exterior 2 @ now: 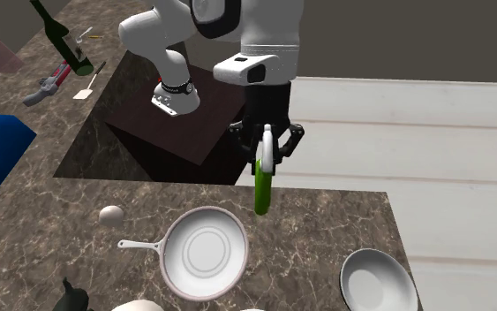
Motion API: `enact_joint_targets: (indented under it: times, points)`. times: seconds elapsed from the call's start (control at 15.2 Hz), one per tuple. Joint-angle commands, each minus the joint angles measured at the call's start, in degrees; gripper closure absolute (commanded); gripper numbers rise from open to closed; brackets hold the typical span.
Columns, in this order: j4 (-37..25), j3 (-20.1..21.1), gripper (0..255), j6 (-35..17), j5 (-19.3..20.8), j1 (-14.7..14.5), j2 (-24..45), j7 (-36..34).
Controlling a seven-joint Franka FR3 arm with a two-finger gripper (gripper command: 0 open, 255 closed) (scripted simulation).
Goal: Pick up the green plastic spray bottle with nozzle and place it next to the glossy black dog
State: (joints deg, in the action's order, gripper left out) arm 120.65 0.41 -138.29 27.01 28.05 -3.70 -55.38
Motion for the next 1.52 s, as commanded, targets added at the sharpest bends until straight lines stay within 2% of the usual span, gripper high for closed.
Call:
enact_joint_targets:
  times: [0.0,0.99,1.45]
  points:
    - [-1.15,0.06,255,1.41,-0.68,-0.12,-0.36,0.80]
    - [-9.86,0.30,255,11.51,-4.35,-0.75,-2.36,5.78]
    - [-3.75,-5.56,255,7.37,-7.06,2.71,-7.37,15.59]
